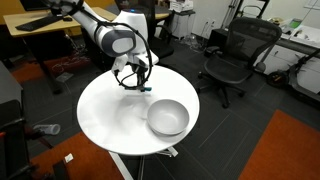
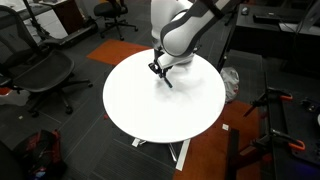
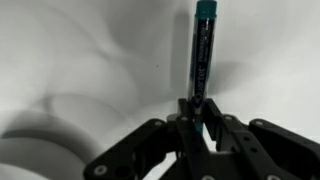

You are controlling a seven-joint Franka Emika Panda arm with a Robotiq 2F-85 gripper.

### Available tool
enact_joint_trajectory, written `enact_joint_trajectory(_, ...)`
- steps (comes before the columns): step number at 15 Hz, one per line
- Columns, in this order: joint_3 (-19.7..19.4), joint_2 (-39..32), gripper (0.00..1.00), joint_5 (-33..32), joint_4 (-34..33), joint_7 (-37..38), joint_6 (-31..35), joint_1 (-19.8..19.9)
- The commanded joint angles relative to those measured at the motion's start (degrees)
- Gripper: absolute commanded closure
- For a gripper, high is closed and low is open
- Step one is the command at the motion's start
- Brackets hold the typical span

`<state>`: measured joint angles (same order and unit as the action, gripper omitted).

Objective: Take the marker out of the grey bowl and put it on the table

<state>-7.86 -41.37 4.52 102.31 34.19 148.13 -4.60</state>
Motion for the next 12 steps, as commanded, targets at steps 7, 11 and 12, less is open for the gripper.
enact_joint_trajectory(7,1.9,2.2,0.07,2.1,0.7,-3.0,0.5,0.1)
enact_joint_trajectory(11,2.1,5.8,0.00,1.5,3.0,-5.2,-1.1,-0.3)
enact_joint_trajectory(12,2.3,6.6,0.00,1.6,3.5,-6.0,-1.3,-0.2)
